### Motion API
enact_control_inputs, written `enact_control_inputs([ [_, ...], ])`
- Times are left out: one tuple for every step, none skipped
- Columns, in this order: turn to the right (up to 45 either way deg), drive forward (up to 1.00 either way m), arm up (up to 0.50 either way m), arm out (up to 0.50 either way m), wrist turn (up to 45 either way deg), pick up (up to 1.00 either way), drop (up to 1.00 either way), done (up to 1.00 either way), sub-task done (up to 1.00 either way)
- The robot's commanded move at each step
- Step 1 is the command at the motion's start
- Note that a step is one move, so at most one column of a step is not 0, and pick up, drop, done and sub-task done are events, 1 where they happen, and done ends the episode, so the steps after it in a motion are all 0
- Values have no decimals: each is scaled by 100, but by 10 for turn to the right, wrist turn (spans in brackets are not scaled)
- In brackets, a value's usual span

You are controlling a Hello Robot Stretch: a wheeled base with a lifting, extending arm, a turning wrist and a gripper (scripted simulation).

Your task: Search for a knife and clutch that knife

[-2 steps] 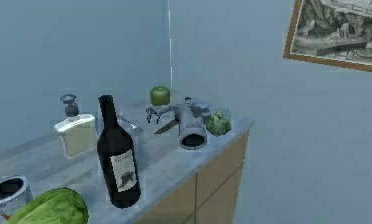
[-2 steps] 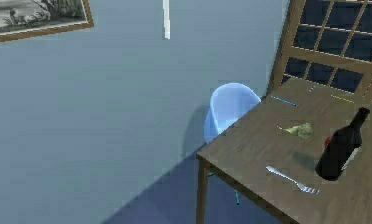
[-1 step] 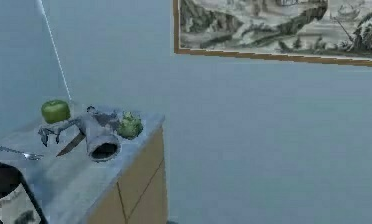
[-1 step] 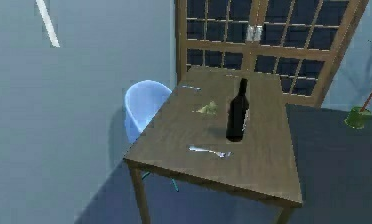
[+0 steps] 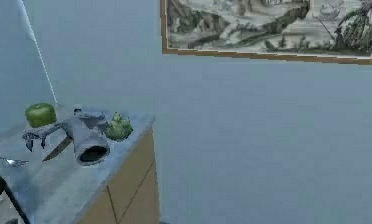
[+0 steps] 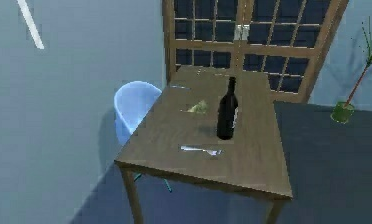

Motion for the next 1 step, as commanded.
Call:
enact_control_inputs([
  [0,50,0,0,0,0,0,0,0],
])
